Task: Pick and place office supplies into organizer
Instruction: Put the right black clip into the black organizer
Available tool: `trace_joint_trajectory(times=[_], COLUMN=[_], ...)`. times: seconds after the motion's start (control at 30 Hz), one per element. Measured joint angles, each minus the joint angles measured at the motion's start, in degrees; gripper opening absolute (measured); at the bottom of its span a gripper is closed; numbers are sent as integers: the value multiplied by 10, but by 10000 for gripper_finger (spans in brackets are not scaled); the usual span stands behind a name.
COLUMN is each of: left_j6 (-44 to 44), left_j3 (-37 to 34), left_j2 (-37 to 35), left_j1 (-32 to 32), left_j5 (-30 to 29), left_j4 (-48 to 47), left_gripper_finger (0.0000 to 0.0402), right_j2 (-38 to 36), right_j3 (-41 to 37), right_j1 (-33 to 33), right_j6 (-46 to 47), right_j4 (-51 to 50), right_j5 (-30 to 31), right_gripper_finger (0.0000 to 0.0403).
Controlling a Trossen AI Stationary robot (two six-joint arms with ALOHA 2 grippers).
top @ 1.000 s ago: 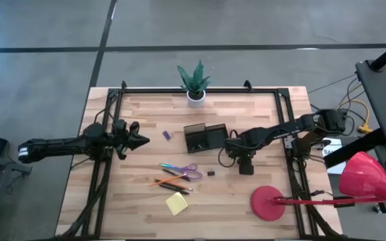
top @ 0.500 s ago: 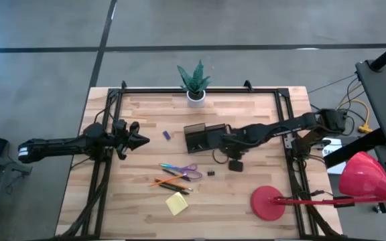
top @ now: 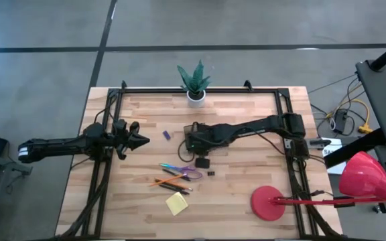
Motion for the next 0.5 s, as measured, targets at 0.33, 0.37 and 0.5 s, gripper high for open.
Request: trace_joint_trajectory(times=[0.33,0.37,0.5], left_j6=[-12,-12,-11], left_j3=[1,1,1], left_j2=[0,1,0], left_j1=[0,0,0], left_j5=[11,11,11], left_j4=[0,0,0], left_gripper_finger=[0,0,0], right_j2=[-16,-14,4], right_j3=[9,7,-3], right_j1=[-8,-8,-10], right_j6=[11,11,16], right_j4=[-24,-27,-33], right_j5=[57,69,36], right_gripper_finger=[8,8,8])
